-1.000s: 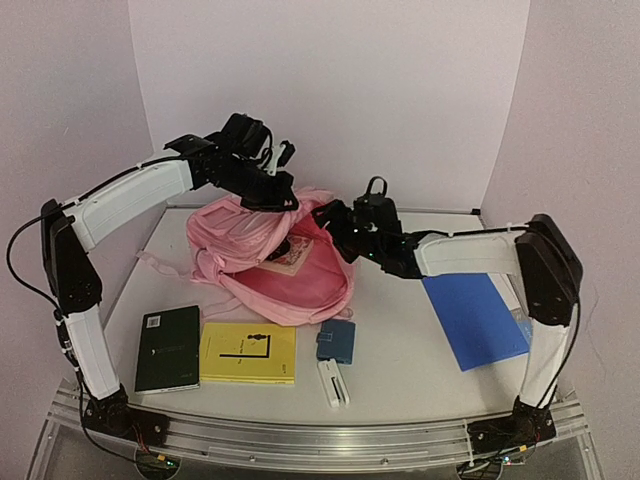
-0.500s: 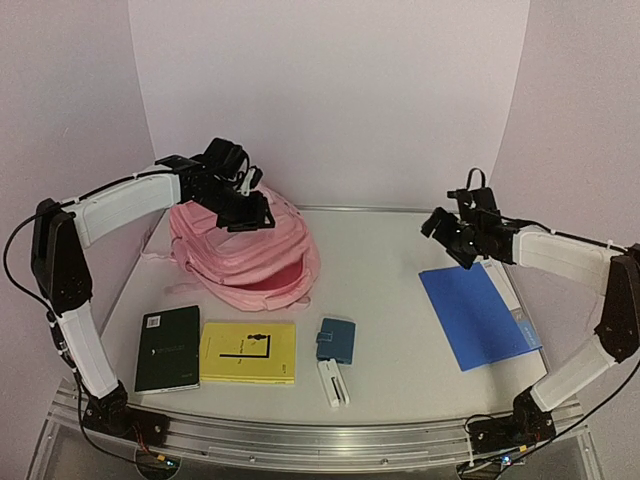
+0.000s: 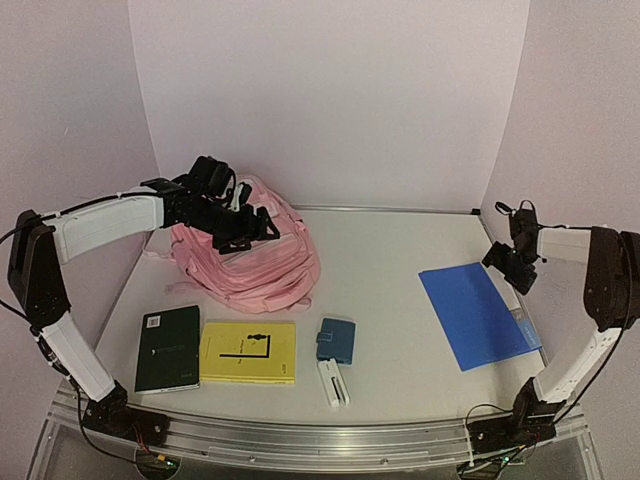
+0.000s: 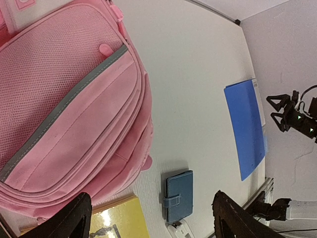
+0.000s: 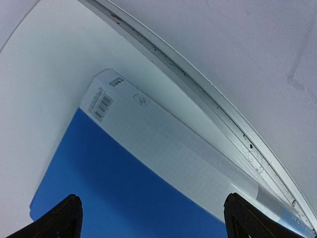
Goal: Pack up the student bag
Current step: Pick up the files from the center of the board.
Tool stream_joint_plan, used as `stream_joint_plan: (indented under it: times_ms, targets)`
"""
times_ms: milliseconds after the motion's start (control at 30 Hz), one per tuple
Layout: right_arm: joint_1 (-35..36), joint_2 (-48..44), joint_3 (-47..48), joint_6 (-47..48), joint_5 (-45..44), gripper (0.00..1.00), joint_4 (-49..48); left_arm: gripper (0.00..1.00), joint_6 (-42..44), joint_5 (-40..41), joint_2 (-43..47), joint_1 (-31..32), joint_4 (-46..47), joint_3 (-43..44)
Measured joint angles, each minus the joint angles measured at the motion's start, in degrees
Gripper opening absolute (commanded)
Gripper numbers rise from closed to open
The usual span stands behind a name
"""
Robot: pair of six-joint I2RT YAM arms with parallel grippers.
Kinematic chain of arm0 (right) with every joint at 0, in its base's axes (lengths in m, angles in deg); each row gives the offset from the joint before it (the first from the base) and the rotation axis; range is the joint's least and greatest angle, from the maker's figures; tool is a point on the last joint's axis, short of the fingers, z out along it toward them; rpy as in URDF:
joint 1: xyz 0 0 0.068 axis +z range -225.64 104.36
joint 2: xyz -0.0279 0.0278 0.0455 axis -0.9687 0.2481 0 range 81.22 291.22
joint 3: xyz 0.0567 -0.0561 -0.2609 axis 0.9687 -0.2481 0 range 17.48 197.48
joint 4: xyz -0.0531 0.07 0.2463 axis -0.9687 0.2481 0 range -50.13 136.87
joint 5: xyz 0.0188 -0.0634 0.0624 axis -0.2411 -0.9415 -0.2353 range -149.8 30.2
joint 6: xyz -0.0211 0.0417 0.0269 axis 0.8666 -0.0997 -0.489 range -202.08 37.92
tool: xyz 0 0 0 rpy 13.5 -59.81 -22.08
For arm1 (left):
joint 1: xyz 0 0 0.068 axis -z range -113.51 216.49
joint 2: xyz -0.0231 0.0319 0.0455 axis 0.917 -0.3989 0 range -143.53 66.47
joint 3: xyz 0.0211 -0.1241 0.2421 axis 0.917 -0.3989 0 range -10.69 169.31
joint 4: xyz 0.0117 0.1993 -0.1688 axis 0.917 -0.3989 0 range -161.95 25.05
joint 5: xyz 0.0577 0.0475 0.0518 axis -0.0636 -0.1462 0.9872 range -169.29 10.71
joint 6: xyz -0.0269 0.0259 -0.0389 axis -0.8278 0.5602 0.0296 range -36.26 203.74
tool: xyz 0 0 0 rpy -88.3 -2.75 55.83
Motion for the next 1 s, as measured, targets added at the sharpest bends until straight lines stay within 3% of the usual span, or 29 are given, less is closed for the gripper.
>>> stream_joint_plan:
  times_ms: [333, 667, 1000]
  targets:
    - [-6.47, 4.83, 0.21, 3.61, 1.72, 0.98, 1.02, 0.88, -3.79, -3.10, 4.18, 0.34, 3.88, -6.51]
    - [-6.43, 3.70, -5.45, 5.64, 9.54, 0.96, -0.18, 0.88, -6.29, -3.97, 4.75, 2.97, 6.90, -8.20]
    - [-2.50, -4.34, -13.86, 2.20, 22.66, 0.91, -1.79, 0.88, -8.06, -4.43, 1.43, 7.78, 10.77, -7.85]
